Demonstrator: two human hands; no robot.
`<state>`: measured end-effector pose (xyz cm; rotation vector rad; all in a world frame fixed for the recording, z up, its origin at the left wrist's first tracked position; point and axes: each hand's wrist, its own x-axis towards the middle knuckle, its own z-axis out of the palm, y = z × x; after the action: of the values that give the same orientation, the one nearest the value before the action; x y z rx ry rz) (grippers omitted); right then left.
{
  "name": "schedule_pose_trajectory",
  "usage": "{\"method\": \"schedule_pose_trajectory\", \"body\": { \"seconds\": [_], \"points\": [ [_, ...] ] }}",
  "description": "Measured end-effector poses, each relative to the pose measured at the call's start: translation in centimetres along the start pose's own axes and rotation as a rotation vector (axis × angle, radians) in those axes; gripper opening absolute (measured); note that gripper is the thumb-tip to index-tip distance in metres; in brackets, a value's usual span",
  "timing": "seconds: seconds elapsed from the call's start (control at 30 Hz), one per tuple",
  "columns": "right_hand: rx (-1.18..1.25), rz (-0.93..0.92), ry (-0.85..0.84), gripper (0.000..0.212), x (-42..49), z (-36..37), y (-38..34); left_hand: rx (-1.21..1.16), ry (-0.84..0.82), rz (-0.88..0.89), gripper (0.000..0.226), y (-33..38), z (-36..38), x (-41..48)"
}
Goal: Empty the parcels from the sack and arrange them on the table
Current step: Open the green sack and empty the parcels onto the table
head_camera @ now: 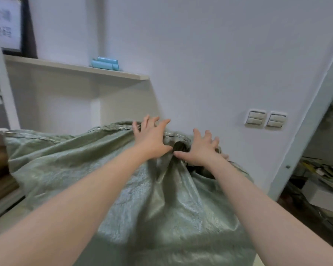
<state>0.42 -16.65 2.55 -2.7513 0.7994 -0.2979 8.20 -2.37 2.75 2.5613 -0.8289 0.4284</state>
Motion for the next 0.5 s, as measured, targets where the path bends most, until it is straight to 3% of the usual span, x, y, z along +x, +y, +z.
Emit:
{"method": "schedule_pose_trajectory", "body": {
  "seconds": [0.17,0.37,0.5],
  "points": [
    [-0.044,-0.180,0.079,0.108,-2.0,1.8,-5.1,0.110,0.055,-0.189,0.098,-4.9,-2.7,-2.6],
    [-0.098,-0.380,0.113,0.105,-3.8,4.9,-14.1,0.090,-0.004,-0.343,0.102,-14.1,-5.6,-5.4],
    [-0.076,-0.446,0.044,0.111,-4.5,7.4,-20.4,0.121,-0.066,-0.382,0.111,-20.9,-6.8,-7.3]
  ]
}}
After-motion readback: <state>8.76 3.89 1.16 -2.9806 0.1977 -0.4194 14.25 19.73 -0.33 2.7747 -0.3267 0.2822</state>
